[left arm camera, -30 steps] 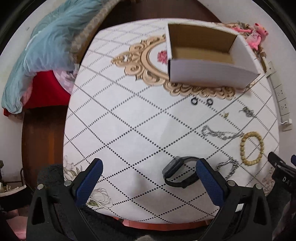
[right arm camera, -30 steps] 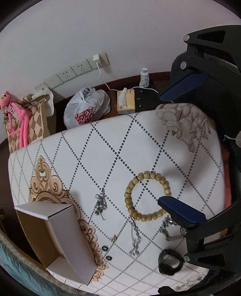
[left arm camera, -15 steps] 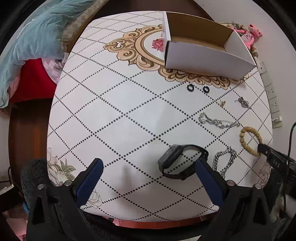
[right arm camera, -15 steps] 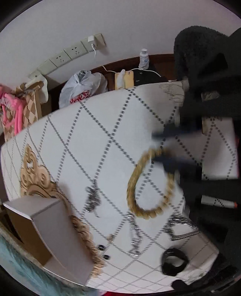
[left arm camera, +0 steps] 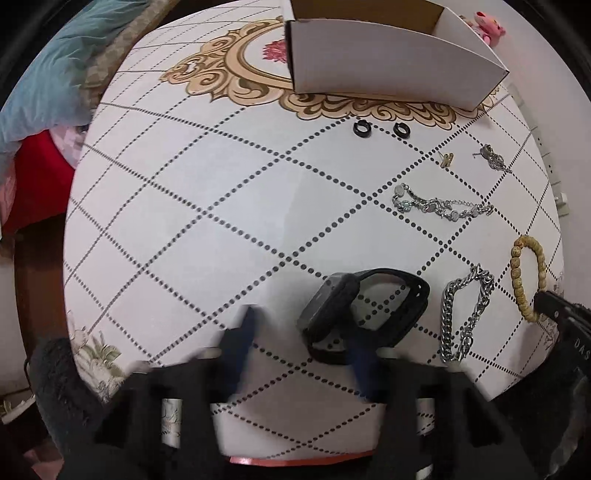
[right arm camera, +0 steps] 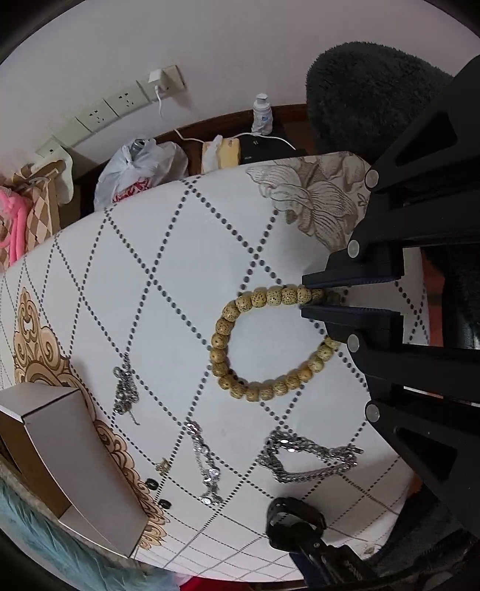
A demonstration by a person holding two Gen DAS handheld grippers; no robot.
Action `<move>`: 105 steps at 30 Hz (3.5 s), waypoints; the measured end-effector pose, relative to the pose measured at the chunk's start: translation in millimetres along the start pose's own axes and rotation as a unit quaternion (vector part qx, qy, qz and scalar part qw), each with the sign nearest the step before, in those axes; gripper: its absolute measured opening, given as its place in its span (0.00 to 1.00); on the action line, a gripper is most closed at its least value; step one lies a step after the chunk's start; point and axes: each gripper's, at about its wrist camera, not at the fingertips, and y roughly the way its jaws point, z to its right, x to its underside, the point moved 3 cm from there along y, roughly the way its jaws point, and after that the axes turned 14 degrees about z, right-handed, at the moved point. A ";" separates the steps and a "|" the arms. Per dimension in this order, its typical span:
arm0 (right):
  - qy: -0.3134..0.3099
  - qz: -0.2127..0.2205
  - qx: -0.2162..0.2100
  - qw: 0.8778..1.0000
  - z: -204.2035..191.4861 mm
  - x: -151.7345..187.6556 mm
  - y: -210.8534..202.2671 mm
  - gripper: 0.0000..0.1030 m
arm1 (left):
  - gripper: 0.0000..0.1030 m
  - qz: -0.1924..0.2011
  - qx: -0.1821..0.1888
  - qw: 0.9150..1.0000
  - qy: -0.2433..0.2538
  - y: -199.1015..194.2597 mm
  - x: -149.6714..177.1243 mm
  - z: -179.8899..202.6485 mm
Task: Organize jewelry
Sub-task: 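Grasp the black watch band with the left tool while the right tool grasps the beaded bracelet, then carry the watch band into the box with the left tool while the right tool drops the bracelet in, then lift both open tools up and away from the box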
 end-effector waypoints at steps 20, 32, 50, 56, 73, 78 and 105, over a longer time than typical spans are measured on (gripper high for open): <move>0.027 0.042 -0.034 0.998 2.9 -19.0 -25.3 0.09 | 0.14 0.063 0.022 0.997 -0.033 -41.1 -6.1 -11.1; 0.002 0.133 -0.116 0.984 -30.2 -102.5 -111.3 0.09 | 0.14 0.136 0.062 0.987 -0.055 -101.0 -94.2 -9.8; -0.063 0.133 -0.141 0.979 -99.9 -249.3 -66.1 0.09 | 0.14 0.085 0.092 0.988 -0.086 -24.4 -213.7 -6.3; -0.043 0.082 -0.177 0.980 -104.5 -264.6 -34.1 0.10 | 0.55 0.060 0.094 0.989 -0.102 -13.3 -230.4 -9.6; -0.101 0.096 -0.039 0.989 -95.5 -227.6 -11.3 0.92 | 0.99 0.128 -0.043 0.988 -0.070 -23.1 -204.9 -33.4; -0.104 0.093 -0.030 0.990 -96.0 -212.7 -5.1 0.92 | 0.99 0.130 -0.049 0.988 -0.066 -22.2 -195.0 -31.0; -0.074 0.206 -0.028 0.975 -89.5 -179.5 -122.2 0.92 | 0.99 0.205 -0.062 0.975 -0.065 -130.2 -154.3 -35.6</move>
